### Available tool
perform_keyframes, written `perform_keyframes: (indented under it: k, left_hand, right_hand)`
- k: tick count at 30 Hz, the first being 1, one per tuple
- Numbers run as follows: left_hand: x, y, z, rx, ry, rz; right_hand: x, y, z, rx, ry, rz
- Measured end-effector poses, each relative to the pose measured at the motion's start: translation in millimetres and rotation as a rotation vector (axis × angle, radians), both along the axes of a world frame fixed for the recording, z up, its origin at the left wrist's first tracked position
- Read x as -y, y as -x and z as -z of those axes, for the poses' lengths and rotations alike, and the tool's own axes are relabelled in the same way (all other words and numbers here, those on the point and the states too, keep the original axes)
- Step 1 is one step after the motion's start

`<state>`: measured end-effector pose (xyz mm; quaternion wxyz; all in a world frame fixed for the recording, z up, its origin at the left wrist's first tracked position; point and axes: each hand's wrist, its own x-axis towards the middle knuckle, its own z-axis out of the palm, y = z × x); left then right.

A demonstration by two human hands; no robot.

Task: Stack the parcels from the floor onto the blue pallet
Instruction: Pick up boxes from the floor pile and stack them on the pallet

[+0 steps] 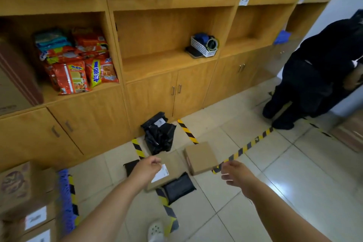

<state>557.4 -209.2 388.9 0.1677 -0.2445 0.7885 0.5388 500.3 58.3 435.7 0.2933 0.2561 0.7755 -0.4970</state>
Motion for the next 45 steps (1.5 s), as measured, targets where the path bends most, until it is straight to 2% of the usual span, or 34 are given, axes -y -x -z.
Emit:
perform_keyframes:
  k: [12,19,24,30,35,38,45]
  left_hand:
    - [-47.9,186.0,19.5,0.047,-0.021,0.102]
    - [-81.0,269.8,27.1,0.056,-0.001,0.122]
    - [-118.1,321.0,43.1,0.100,0.016,0.029]
    - [-181.0,364.8,70.1,0.195,-0.020,-0.183]
    - [-223.6,395.6,109.1,0.258,-0.064,-0.335]
    - [-235.9,404.9,138.2,0.342,-0.076,-0.358]
    - [-225.2,422.8,262.9,0.404,-0.129,-0.483]
  right_hand:
    - [-42.9,138.2,10.4,-0.066,-0.048,-0.031]
    - [-73.5,229.1,27.9,-0.036,-0.039,-0.028]
    - [-101.0,310.1,56.6,0.069,-0.011,-0.051]
    - [-158.6,397.2,95.0,0.062,-0.008,-0.252]
    - [-183.6,462.3,152.1,0.217,-0.081,-0.331]
    - [-184.9,488.0,198.0,0.288,-0.126,-0.401]
    - [-162.1,517.6,324.7,0.432,-0.131,-0.480]
